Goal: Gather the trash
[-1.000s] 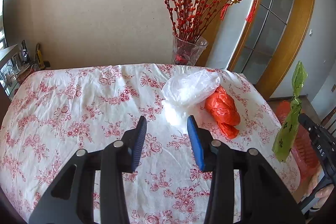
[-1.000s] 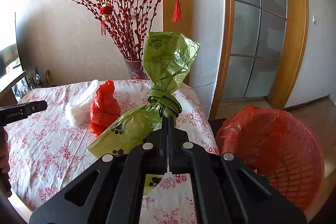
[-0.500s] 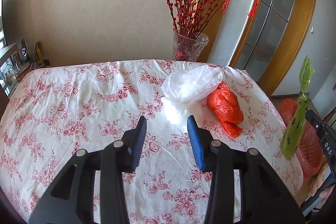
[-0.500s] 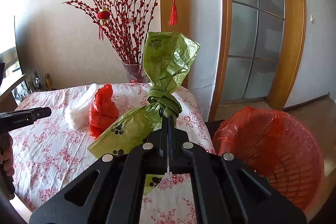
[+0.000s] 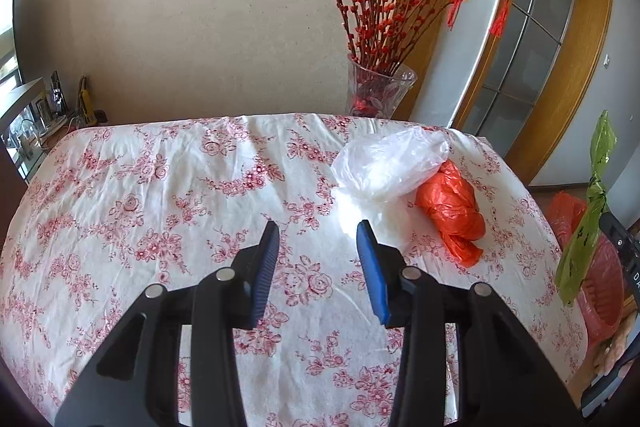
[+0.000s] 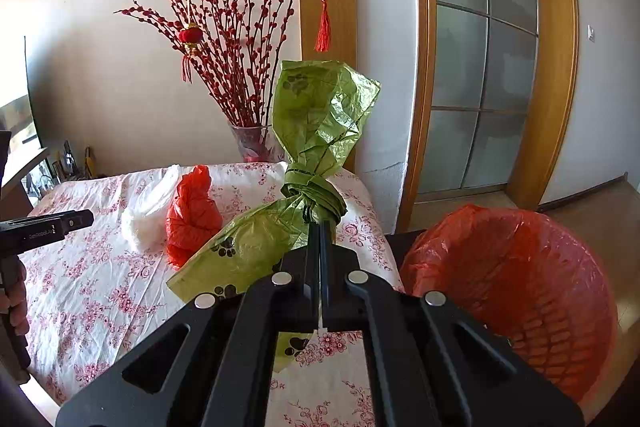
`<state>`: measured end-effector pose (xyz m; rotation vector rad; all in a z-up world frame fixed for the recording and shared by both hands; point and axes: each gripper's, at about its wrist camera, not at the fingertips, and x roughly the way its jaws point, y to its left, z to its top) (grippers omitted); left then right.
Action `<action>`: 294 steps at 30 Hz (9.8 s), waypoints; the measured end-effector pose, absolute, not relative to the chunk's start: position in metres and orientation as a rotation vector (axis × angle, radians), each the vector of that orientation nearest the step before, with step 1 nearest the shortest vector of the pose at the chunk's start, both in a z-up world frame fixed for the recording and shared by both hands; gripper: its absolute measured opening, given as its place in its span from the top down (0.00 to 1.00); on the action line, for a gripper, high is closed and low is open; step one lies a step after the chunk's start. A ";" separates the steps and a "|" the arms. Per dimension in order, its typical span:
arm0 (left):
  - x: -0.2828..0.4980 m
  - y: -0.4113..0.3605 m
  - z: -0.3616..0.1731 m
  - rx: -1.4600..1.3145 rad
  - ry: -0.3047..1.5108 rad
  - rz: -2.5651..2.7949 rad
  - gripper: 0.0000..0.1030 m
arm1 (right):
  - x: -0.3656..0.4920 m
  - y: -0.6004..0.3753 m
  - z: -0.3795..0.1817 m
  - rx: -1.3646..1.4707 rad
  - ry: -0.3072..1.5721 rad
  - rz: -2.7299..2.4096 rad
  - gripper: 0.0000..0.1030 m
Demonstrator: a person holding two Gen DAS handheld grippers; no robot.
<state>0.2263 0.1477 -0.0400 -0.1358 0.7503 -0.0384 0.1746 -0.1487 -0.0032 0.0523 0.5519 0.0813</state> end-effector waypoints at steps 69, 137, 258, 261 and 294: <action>0.307 0.233 -0.086 -0.144 0.939 0.315 0.04 | 0.327 -0.071 -0.080 0.070 0.977 0.015 0.02; 0.316 0.241 -0.085 -0.150 0.933 0.330 0.04 | 0.328 -0.071 -0.081 0.070 0.976 0.018 0.02; 0.300 0.107 -0.037 -0.043 0.856 -0.135 0.26 | 0.269 -0.113 -0.035 0.075 0.798 0.141 0.97; 0.302 0.087 -0.032 -0.005 0.845 -0.158 0.28 | 0.262 -0.122 -0.033 0.098 0.787 0.134 0.97; 0.324 0.121 -0.071 -0.153 0.963 -0.106 0.85 | 0.239 -0.138 -0.033 0.139 0.771 0.141 0.97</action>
